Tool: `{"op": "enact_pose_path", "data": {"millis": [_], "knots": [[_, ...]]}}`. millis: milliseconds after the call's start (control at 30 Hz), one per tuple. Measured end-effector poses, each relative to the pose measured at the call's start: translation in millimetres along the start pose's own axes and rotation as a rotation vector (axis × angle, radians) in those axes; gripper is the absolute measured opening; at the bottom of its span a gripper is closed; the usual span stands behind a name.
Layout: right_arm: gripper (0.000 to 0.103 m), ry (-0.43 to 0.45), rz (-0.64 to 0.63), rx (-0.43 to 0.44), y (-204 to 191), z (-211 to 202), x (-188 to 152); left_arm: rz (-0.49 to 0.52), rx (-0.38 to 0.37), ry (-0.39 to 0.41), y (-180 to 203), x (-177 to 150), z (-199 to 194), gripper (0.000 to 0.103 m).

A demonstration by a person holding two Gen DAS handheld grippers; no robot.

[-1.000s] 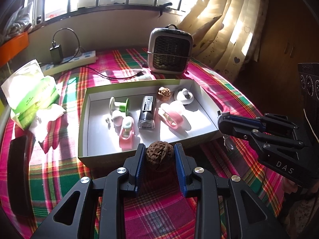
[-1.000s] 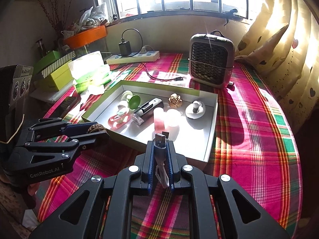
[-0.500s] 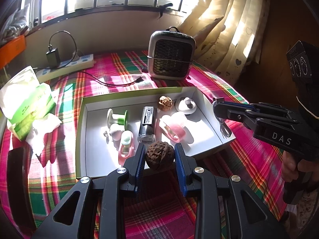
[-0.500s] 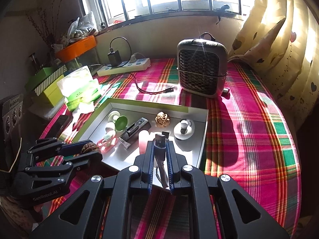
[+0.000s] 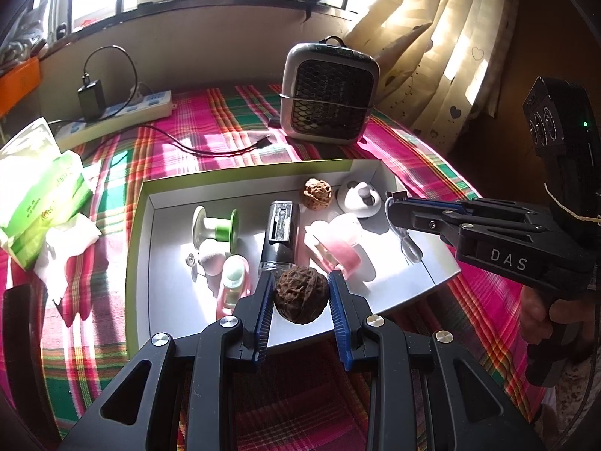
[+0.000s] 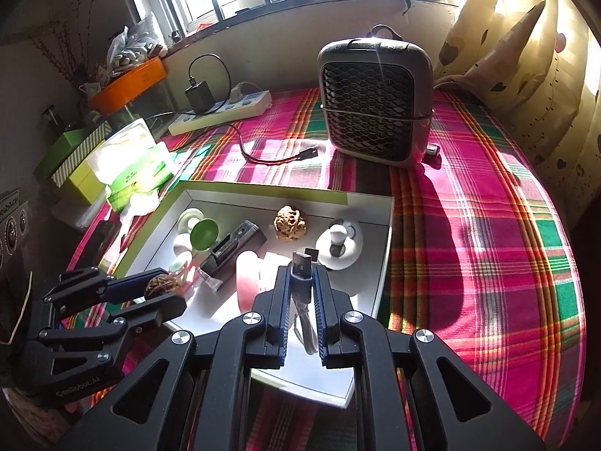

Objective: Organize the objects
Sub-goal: 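Lower the white cable into the box with right gripper while left gripper lowers the dark walnut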

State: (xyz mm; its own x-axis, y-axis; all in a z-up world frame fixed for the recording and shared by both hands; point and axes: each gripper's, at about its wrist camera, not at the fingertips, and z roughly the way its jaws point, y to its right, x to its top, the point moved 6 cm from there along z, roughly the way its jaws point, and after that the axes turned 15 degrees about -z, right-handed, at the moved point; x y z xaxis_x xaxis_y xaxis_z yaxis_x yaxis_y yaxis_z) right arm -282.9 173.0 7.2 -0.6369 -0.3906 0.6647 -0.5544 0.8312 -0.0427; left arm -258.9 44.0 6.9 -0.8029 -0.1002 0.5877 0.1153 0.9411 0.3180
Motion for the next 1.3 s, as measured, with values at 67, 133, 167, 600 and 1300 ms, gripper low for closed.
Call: {"op": "enact_pose_path", "data": {"millis": [67,133,167,600,1300], "knots": [[0.013,-0.009,-0.002,0.003,0,3,-1,0.004,0.003,-0.005,0,0,3,0.027],[0.013,-0.014,0.0,0.006,1,6,-2,0.007,0.006,-0.012,1,0,6,0.027],[0.013,-0.016,0.002,0.009,1,7,-2,0.005,0.008,-0.015,0,0,8,0.027],[0.013,-0.055,0.004,0.011,3,23,-7,-0.003,0.022,-0.052,-3,-2,24,0.027],[0.013,-0.076,-0.018,-0.02,-2,30,-11,-0.018,0.019,-0.077,-6,-3,30,0.027]]}}
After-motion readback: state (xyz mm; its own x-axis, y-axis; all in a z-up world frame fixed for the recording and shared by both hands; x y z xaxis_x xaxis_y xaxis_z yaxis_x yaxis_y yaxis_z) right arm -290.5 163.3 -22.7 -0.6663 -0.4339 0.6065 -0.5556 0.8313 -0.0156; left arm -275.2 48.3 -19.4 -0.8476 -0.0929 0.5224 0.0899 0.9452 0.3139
